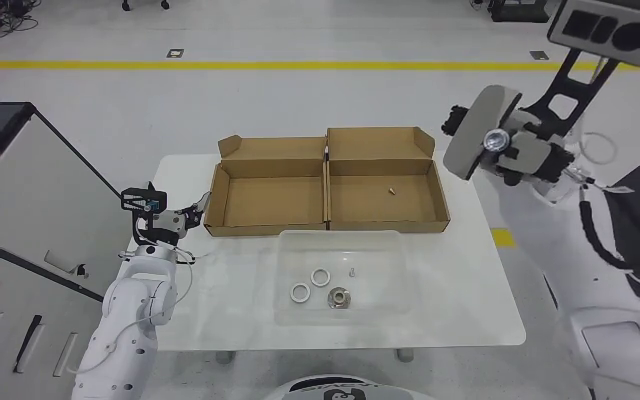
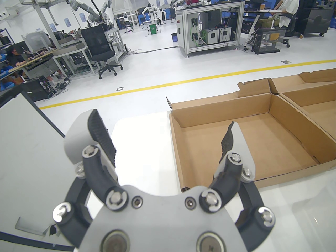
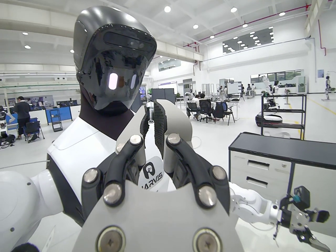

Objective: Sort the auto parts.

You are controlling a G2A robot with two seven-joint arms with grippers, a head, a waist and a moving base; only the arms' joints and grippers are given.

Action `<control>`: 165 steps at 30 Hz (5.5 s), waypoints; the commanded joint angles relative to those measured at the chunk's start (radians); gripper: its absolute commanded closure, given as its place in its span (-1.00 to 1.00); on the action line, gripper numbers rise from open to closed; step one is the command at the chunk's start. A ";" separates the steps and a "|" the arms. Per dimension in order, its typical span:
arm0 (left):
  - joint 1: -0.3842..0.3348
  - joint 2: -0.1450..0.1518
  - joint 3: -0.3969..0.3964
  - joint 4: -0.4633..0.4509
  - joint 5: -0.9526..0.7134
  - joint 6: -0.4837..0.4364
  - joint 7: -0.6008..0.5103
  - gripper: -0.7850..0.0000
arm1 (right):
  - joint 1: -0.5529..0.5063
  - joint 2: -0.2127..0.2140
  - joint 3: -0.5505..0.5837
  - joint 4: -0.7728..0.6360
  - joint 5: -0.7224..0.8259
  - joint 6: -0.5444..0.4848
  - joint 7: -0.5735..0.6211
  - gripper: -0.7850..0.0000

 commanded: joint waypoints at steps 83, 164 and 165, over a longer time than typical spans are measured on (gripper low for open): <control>0.000 0.000 0.000 0.000 0.000 0.000 0.000 -1.00 | 0.467 0.107 -0.593 0.544 -1.541 0.557 0.379 1.00; 0.000 0.000 0.000 0.000 0.000 0.000 0.000 -1.00 | 0.354 -0.294 -0.778 1.300 -1.607 0.571 0.034 0.28; 0.000 0.000 0.000 0.000 0.000 0.000 0.000 -1.00 | 0.355 -0.299 -0.777 1.308 -1.608 0.568 0.033 0.17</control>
